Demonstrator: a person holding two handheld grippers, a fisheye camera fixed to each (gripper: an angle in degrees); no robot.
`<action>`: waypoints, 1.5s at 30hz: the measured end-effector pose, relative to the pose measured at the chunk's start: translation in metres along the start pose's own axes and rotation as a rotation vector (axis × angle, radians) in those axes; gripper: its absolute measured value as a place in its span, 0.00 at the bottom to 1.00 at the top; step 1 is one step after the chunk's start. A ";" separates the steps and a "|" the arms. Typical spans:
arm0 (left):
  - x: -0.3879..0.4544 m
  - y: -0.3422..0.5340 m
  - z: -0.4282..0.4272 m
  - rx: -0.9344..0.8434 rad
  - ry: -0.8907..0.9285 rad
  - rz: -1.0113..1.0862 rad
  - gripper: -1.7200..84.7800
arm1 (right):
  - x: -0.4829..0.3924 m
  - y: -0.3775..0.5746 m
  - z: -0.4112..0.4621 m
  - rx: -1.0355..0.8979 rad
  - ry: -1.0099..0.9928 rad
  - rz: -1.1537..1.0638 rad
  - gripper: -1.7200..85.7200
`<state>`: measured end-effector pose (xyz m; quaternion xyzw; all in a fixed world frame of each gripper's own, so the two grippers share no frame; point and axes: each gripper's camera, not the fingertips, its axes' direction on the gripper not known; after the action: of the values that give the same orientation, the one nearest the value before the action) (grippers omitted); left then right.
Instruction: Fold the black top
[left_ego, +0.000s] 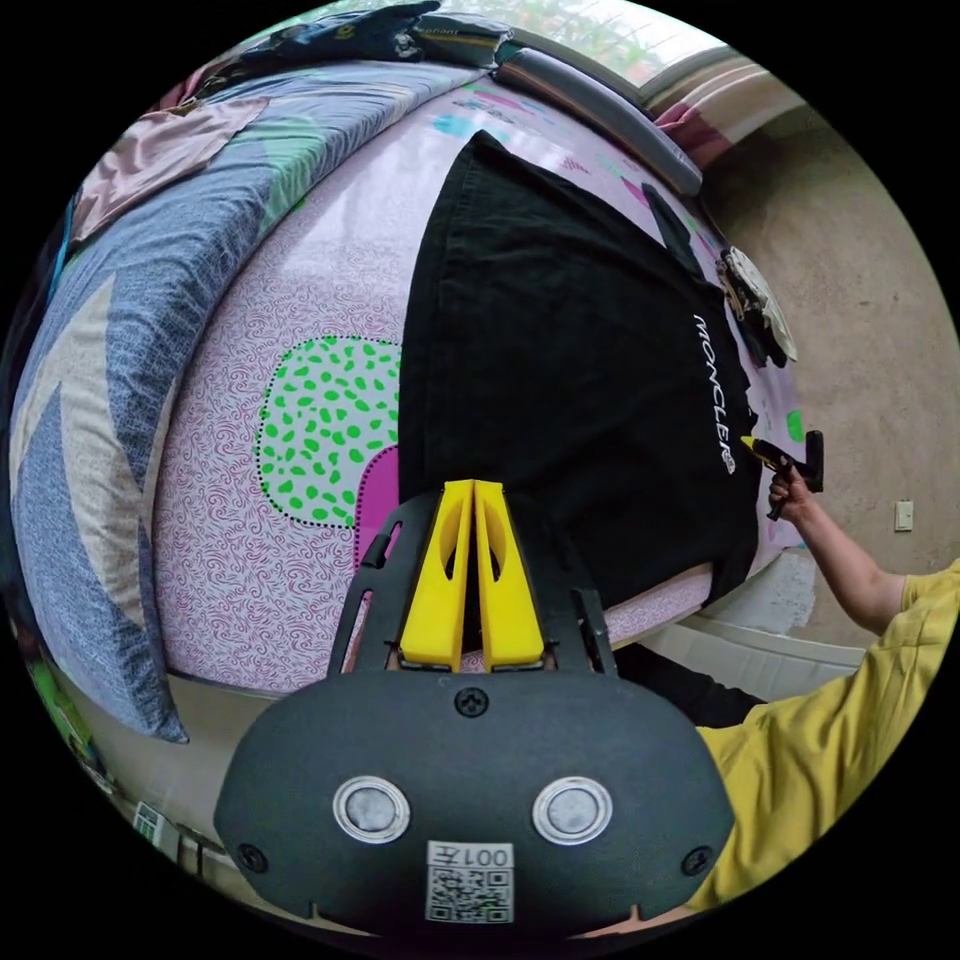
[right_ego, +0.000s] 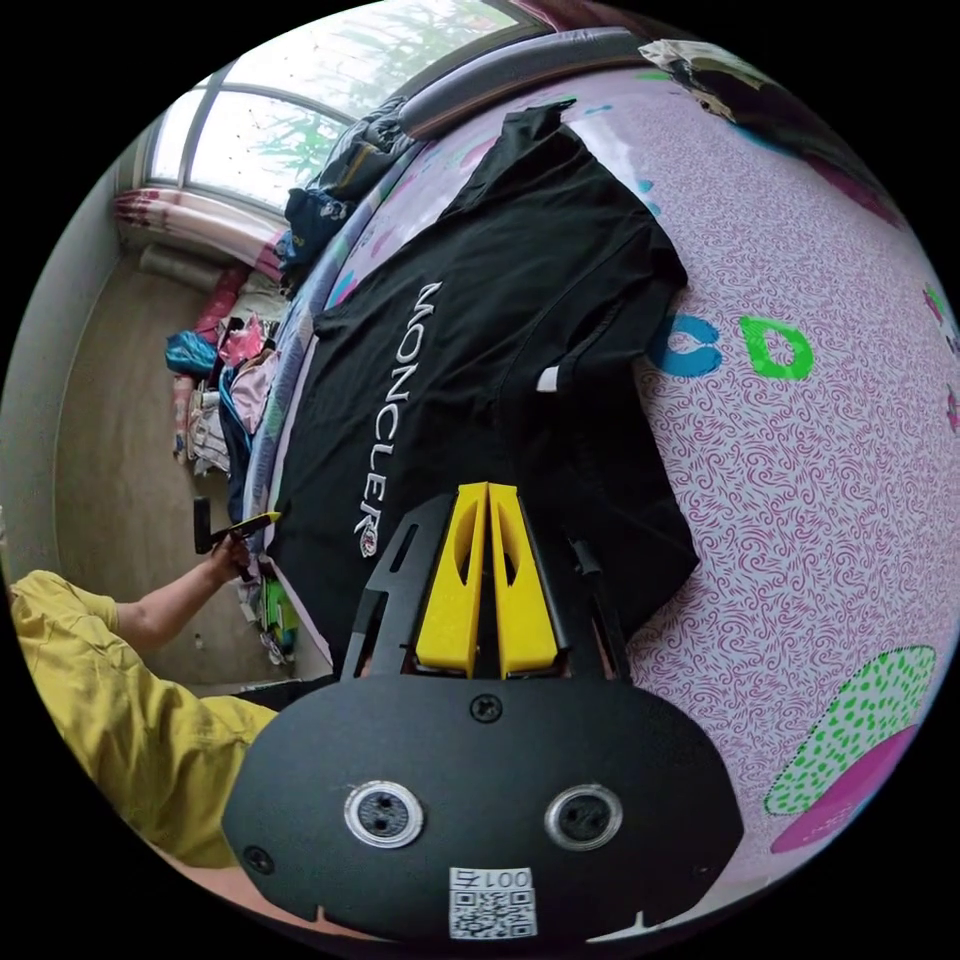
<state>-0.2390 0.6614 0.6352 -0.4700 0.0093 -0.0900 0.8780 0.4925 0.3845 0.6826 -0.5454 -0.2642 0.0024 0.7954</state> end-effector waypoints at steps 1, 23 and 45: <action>0.007 -0.003 0.000 0.013 0.005 0.024 0.00 | -0.001 0.001 0.002 0.004 0.005 0.001 0.02; 0.328 0.095 0.116 -0.438 0.227 1.164 0.09 | -0.083 0.238 0.069 -0.061 0.145 -0.296 0.07; 0.438 0.180 0.327 -0.134 -0.328 1.169 0.07 | 0.051 0.219 0.375 0.054 0.179 -0.612 0.14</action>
<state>0.2521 0.9554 0.6993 -0.4490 0.1361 0.4811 0.7406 0.4397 0.8124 0.6132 -0.4176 -0.3448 -0.2779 0.7934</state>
